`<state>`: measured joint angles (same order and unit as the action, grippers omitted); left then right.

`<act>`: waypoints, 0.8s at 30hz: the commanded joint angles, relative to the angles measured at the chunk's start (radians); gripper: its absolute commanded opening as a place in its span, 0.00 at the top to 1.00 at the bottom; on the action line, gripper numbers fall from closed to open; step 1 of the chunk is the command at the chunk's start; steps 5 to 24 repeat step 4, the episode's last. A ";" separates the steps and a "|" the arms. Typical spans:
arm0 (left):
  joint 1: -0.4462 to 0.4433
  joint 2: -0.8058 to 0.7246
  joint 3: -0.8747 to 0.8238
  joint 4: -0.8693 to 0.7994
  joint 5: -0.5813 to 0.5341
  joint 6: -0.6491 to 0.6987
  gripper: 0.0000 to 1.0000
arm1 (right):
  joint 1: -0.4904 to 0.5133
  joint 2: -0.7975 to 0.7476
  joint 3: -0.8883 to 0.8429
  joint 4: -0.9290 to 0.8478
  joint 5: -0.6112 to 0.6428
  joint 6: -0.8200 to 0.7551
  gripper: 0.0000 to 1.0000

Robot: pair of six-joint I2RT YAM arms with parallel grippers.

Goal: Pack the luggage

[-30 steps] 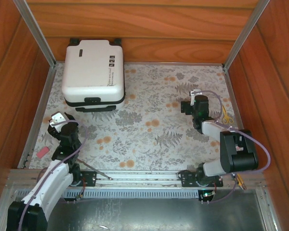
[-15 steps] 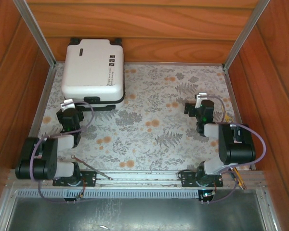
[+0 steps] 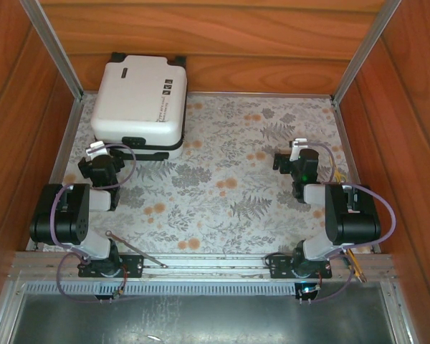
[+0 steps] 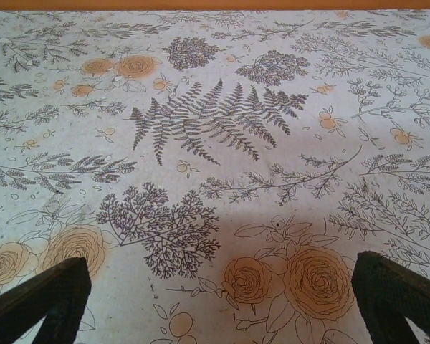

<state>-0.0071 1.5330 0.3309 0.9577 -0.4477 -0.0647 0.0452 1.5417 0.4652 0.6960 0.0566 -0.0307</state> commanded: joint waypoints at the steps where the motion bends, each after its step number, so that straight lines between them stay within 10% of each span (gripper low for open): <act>1: -0.014 0.049 0.051 -0.031 0.146 0.017 0.00 | -0.002 -0.004 0.016 0.013 -0.011 0.011 0.01; 24: -0.014 0.048 0.051 -0.033 0.146 0.017 0.00 | 0.014 -0.022 -0.029 0.071 0.004 -0.014 0.01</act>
